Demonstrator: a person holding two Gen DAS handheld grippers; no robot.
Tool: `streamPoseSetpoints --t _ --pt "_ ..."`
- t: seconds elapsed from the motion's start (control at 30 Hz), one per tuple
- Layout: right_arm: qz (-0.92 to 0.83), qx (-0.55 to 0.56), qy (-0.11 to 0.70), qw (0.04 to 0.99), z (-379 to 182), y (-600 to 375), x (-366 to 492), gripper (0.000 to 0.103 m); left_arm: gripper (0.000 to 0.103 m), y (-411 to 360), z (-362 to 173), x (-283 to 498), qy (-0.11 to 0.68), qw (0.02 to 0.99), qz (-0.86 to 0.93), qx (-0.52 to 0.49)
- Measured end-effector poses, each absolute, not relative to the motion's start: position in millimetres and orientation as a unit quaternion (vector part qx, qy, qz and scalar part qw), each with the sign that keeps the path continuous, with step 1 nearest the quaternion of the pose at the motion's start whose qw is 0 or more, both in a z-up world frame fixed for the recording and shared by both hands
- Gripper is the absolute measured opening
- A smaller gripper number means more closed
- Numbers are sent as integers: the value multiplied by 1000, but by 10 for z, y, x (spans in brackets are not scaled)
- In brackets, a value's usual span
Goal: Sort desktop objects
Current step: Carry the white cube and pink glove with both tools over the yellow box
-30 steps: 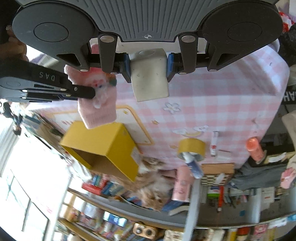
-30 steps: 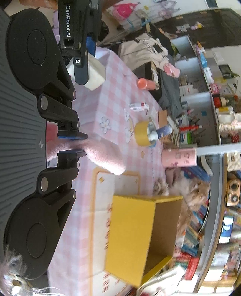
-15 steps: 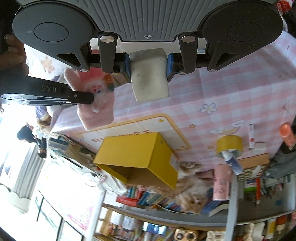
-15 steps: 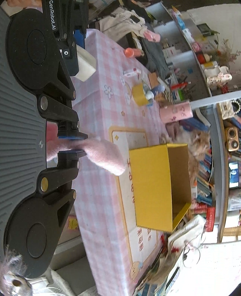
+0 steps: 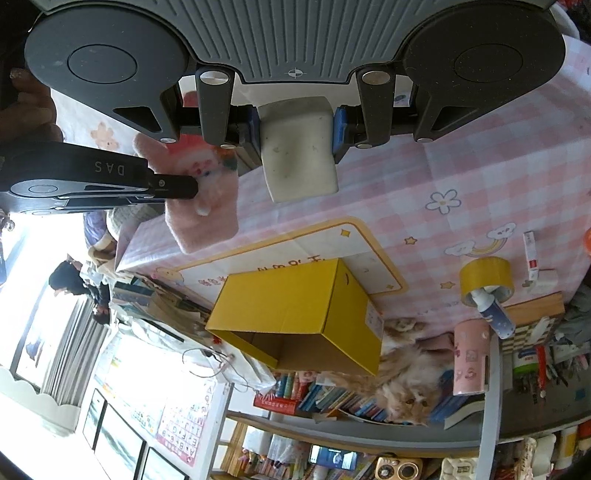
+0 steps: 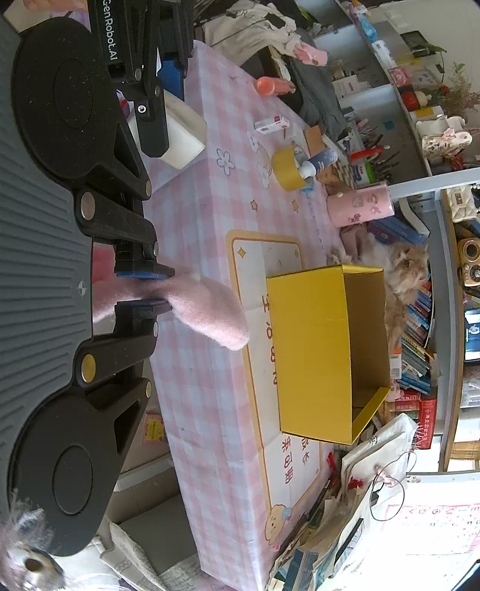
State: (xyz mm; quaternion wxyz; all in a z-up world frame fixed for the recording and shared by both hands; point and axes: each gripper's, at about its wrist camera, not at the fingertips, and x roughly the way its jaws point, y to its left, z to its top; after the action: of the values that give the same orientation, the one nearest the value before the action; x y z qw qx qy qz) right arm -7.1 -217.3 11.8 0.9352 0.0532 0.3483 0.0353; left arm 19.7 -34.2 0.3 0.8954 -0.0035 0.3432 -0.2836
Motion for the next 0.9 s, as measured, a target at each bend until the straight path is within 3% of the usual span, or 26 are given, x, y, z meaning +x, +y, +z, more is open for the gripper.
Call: streamPoseSetpoints --t 0.9 --pt "5 79 373 925 36 -2547 363 10 35 -722 -41 592 344 885 -312 32"
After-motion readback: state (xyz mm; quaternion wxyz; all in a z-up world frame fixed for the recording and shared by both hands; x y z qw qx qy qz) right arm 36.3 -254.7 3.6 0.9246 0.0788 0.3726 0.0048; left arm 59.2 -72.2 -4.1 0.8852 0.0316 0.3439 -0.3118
